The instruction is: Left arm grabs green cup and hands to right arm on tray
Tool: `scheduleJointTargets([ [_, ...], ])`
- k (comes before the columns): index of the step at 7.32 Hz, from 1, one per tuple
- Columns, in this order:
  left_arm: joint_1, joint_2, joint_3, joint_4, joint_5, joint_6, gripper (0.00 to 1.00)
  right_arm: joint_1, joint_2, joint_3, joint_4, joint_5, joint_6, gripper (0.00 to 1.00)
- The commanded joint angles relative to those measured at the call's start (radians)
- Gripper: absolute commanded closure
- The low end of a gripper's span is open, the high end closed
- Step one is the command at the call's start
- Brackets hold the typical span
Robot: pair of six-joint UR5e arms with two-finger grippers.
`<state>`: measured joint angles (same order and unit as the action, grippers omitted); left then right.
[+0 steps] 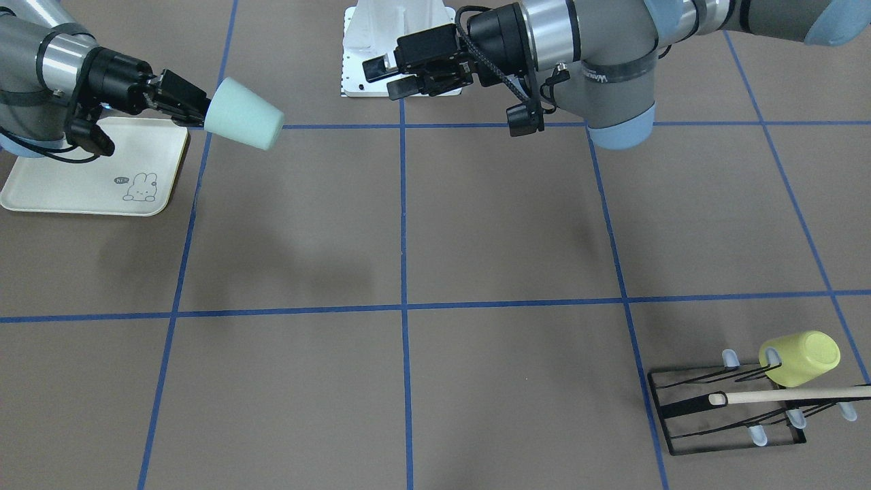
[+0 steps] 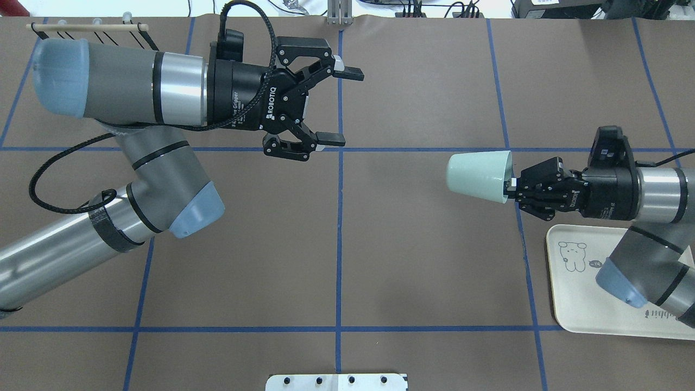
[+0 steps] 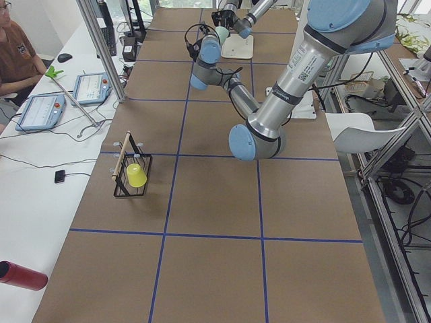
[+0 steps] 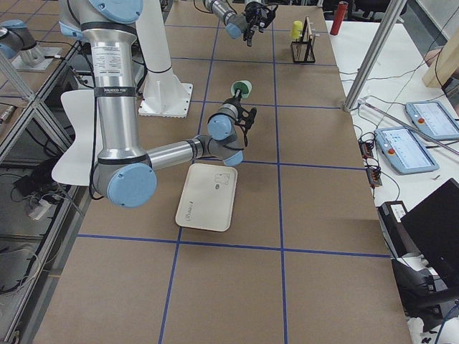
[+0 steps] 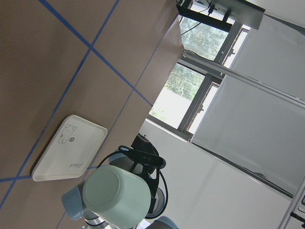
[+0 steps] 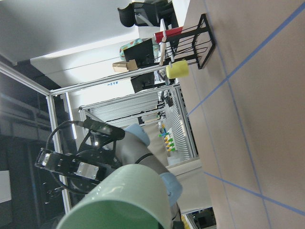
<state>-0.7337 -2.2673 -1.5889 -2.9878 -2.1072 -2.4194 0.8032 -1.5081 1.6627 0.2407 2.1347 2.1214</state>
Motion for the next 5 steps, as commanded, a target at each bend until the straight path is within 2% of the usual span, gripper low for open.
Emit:
scheduleJointTargets([
  [1,-0.004,-0.001,0.001,0.052,0.001,0.029,0.00,0.181,-0.050,0.014,-0.235,0.231,-0.116,1.00],
  [2,-0.001,-0.006,0.001,0.065,0.003,0.029,0.00,0.215,-0.102,0.028,-0.310,0.267,-0.135,1.00],
  [3,-0.001,-0.006,0.000,0.072,0.003,0.031,0.00,0.243,-0.175,0.028,-0.355,0.261,-0.180,1.00],
  [4,-0.001,-0.006,0.000,0.072,0.003,0.029,0.00,0.263,-0.245,0.028,-0.430,0.255,-0.336,1.00],
  [5,-0.001,-0.008,-0.002,0.072,0.003,0.029,0.00,0.263,-0.297,0.043,-0.580,0.246,-0.592,1.00],
])
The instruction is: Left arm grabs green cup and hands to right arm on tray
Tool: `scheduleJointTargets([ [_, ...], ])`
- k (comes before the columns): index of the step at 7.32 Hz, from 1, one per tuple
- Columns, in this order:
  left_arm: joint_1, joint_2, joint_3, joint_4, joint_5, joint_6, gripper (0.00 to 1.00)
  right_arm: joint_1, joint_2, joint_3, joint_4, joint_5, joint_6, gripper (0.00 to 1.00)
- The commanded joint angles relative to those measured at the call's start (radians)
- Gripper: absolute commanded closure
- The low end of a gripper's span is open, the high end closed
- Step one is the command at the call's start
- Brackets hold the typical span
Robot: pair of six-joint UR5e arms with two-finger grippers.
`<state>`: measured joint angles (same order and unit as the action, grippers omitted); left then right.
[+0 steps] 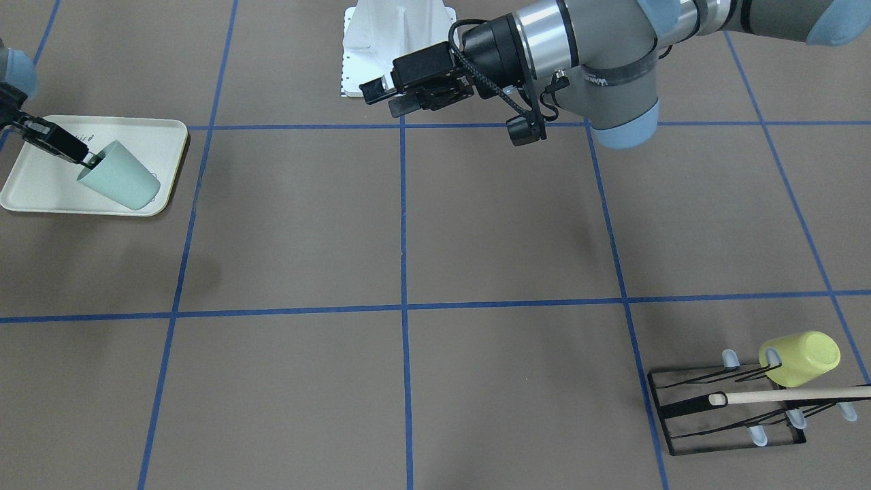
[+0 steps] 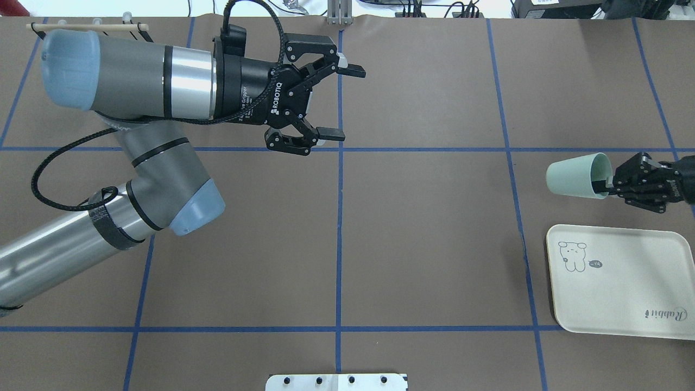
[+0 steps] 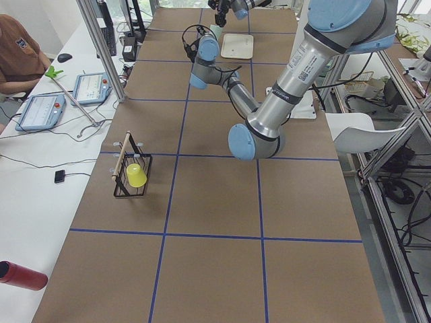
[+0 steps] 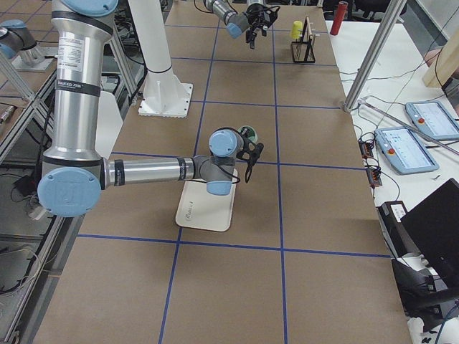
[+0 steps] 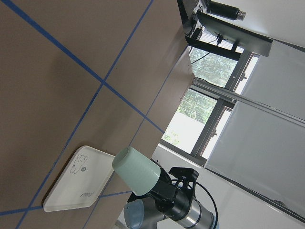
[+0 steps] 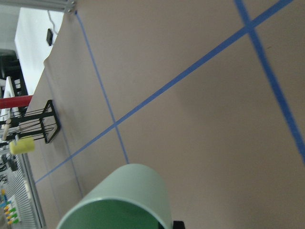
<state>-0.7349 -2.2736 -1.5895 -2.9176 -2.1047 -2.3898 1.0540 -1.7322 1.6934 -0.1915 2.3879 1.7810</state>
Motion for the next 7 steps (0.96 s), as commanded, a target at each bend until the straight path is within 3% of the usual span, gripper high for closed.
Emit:
scheduleJointTargets([
  [1,0.000,-0.001,-0.001,0.001,0.000,0.000,0.00,0.012,-0.116,0.041,-0.275,-0.015,-0.425,1.00],
  [2,-0.001,0.002,-0.001,0.001,0.000,0.000,0.00,0.012,-0.151,0.060,-0.364,-0.024,-0.534,1.00],
  [4,-0.001,0.006,-0.007,0.001,0.000,0.000,0.00,0.009,-0.181,0.214,-0.663,-0.019,-0.644,1.00],
  [7,-0.001,0.008,-0.006,0.001,0.000,0.000,0.00,-0.074,-0.251,0.216,-0.764,-0.022,-0.833,1.00],
])
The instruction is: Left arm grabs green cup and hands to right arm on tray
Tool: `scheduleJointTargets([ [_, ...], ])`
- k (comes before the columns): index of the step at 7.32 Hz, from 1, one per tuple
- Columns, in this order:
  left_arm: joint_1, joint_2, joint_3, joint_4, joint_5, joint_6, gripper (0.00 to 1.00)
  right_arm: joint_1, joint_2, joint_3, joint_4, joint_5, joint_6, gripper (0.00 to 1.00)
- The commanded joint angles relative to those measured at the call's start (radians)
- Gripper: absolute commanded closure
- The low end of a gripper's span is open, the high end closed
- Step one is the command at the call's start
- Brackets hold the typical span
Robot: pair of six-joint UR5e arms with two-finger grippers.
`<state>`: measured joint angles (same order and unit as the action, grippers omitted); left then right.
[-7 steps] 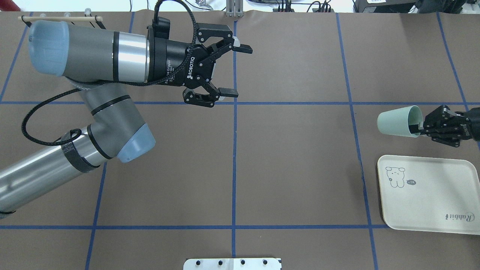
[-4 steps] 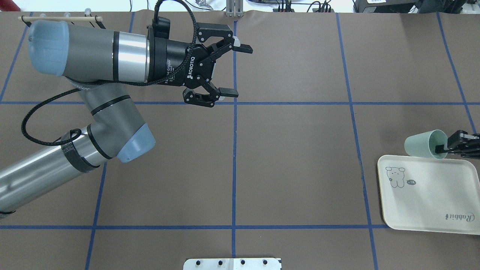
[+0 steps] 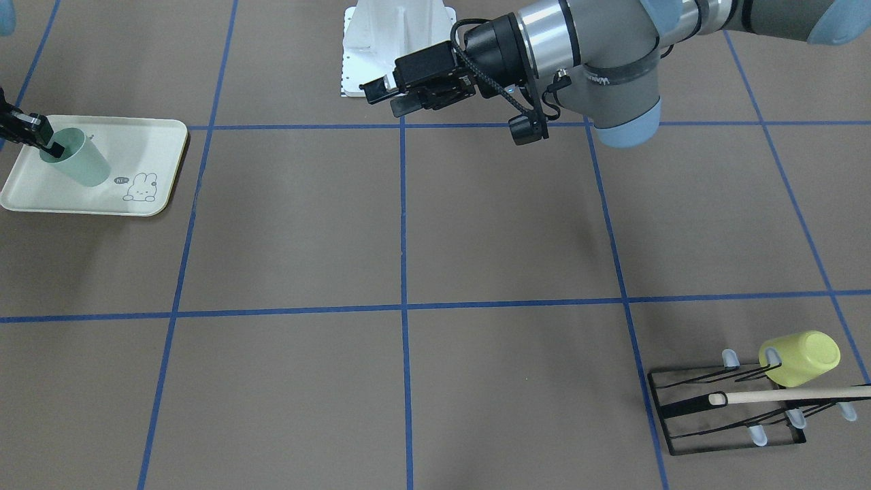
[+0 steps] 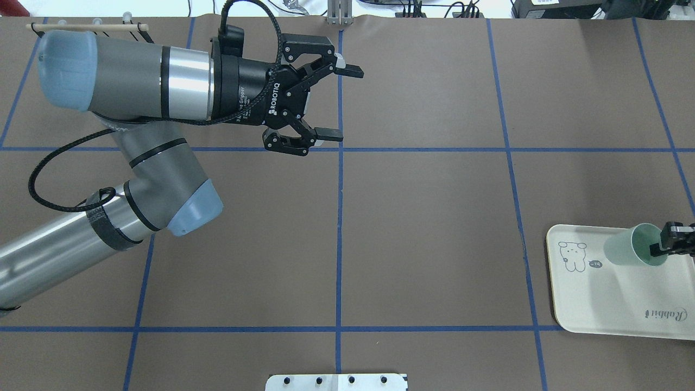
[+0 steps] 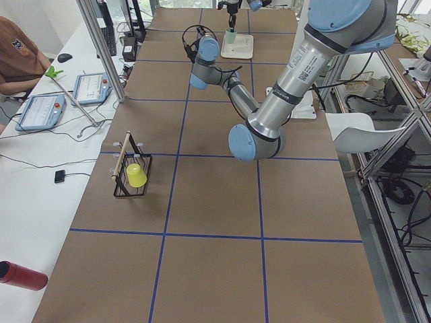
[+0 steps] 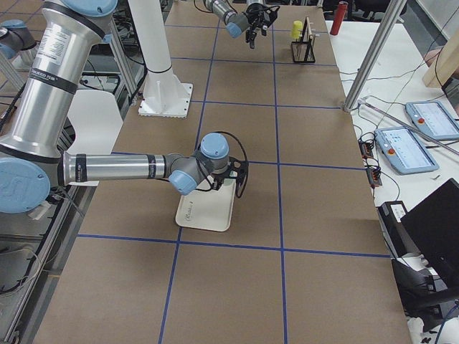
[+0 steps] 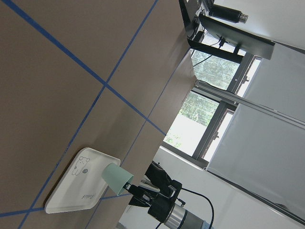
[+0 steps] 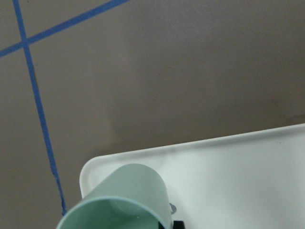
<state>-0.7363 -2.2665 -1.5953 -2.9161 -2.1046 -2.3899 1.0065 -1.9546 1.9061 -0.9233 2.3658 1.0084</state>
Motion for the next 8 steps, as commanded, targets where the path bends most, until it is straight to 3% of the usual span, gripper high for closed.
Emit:
scheduleJointTargets([
  [1,0.000,0.001,0.000,0.000,0.000,0.000,0.00,-0.049,-0.035,0.002,-0.034,-0.003,-0.068,1.00],
  [3,0.000,0.001,0.000,0.000,0.000,0.000,0.00,-0.080,-0.049,0.001,-0.034,-0.083,-0.070,1.00],
  [4,0.000,0.002,0.000,0.000,0.000,0.000,0.00,-0.078,-0.047,0.001,-0.034,-0.080,-0.070,1.00],
  [5,0.002,0.001,0.000,0.000,0.000,0.000,0.00,-0.080,-0.050,-0.001,-0.034,-0.080,-0.071,0.83],
  [6,0.002,0.001,-0.002,0.000,0.000,0.000,0.00,-0.078,-0.052,0.001,-0.034,-0.079,-0.071,0.34],
  [7,0.000,-0.001,-0.002,0.000,0.000,0.000,0.00,-0.078,-0.052,0.005,-0.032,-0.070,-0.071,0.01],
  [8,-0.002,-0.001,-0.002,0.000,0.002,0.002,0.00,-0.066,-0.053,0.010,-0.023,-0.063,-0.071,0.00],
])
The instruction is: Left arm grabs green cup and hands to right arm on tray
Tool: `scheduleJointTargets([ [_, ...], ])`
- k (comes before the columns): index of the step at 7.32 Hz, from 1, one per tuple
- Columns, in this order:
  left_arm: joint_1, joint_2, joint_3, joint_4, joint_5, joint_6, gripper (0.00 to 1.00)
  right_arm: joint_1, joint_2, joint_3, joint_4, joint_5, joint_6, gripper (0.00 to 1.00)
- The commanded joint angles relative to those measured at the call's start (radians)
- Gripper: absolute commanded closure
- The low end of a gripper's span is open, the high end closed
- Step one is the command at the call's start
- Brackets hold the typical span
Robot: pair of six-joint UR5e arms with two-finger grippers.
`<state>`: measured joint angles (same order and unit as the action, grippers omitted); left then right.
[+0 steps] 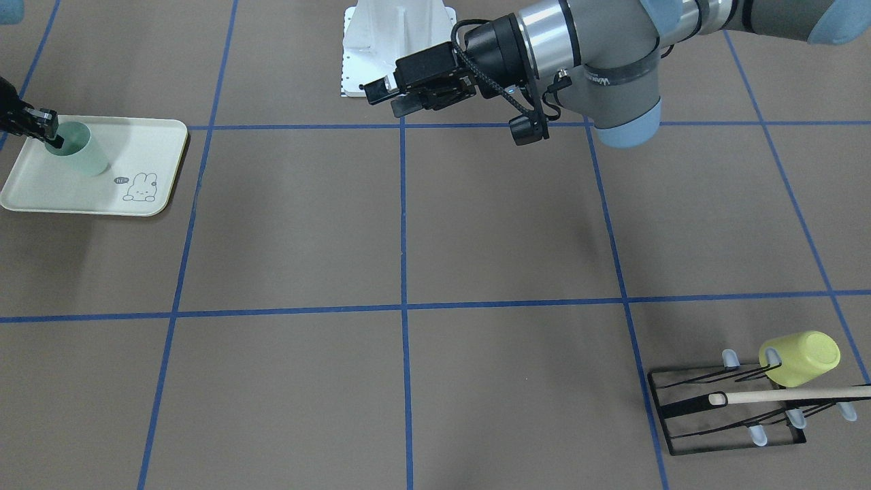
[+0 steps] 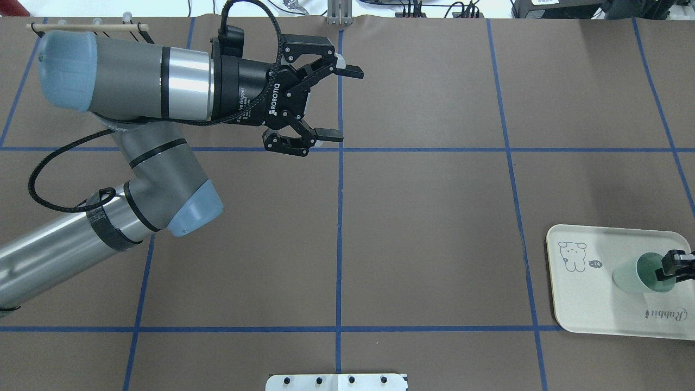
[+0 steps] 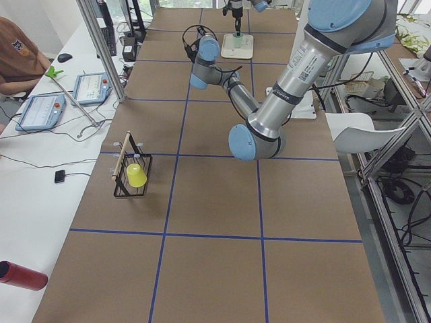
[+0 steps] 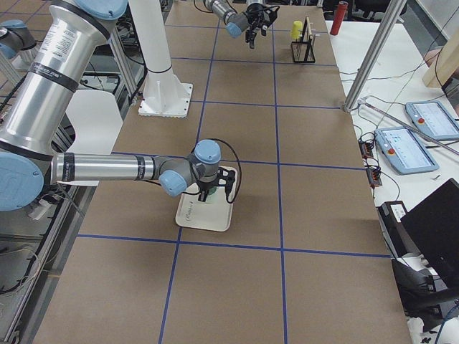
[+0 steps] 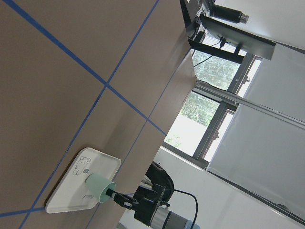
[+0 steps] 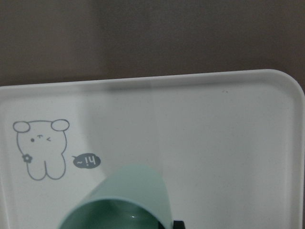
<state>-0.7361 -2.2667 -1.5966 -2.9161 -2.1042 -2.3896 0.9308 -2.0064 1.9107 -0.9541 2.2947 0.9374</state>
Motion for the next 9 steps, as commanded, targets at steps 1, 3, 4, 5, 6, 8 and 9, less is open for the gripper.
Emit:
scheduleJointTargets([
  [1,-0.034,-0.001,0.000,0.033,-0.003,0.018,0.00,0.043,-0.009,0.042,0.008,0.011,-0.002,0.00],
  [3,-0.167,0.043,0.001,0.147,-0.209,0.198,0.00,0.284,0.009,0.044,-0.003,0.104,-0.178,0.00],
  [4,-0.257,0.117,0.001,0.153,-0.315,0.322,0.00,0.369,0.018,0.039,-0.027,0.145,-0.257,0.00],
  [5,-0.393,0.216,-0.002,0.152,-0.442,0.445,0.00,0.403,0.046,0.039,-0.075,0.134,-0.296,0.00],
  [6,-0.545,0.324,0.003,0.153,-0.585,0.628,0.00,0.446,0.117,0.039,-0.178,0.129,-0.333,0.00],
  [8,-0.701,0.491,0.062,0.156,-0.626,1.010,0.00,0.497,0.286,0.025,-0.436,0.036,-0.524,0.00],
  [9,-0.762,0.515,0.140,0.156,-0.628,1.159,0.00,0.519,0.384,0.007,-0.562,0.016,-0.589,0.00],
])
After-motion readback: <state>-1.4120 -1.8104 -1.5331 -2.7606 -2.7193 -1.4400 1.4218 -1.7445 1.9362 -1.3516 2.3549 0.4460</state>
